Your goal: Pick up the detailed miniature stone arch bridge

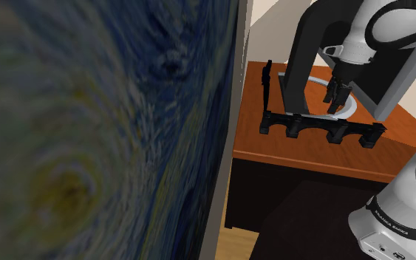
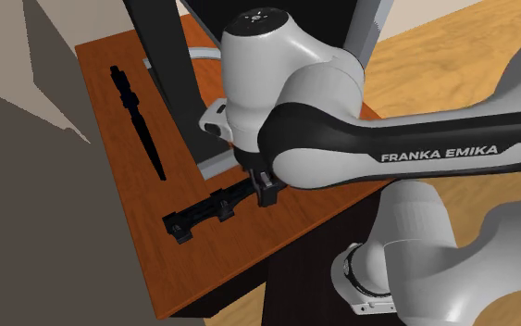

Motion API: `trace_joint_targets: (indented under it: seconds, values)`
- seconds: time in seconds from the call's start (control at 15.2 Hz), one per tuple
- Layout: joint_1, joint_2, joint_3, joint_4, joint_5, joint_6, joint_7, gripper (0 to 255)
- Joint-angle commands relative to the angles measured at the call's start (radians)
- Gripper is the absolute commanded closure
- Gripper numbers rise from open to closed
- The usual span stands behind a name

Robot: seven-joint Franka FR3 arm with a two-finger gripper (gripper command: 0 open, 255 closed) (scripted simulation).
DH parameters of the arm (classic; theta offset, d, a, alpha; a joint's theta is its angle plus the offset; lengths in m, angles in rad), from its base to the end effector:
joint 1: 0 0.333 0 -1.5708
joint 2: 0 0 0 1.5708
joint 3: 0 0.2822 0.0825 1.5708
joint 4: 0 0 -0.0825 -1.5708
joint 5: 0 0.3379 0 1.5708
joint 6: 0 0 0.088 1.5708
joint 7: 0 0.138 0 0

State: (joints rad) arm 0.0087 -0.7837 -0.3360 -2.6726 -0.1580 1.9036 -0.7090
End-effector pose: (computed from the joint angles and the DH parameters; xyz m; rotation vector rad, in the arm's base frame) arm 0.2826 -0.1040 0.4136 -2.9547 -0.8005 -0.0492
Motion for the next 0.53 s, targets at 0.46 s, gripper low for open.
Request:
trace_joint_targets:
  seconds: [0.46]
  values:
    - [0.018,0.192,-0.162,-0.053,-0.079,0.276,-0.226,0]
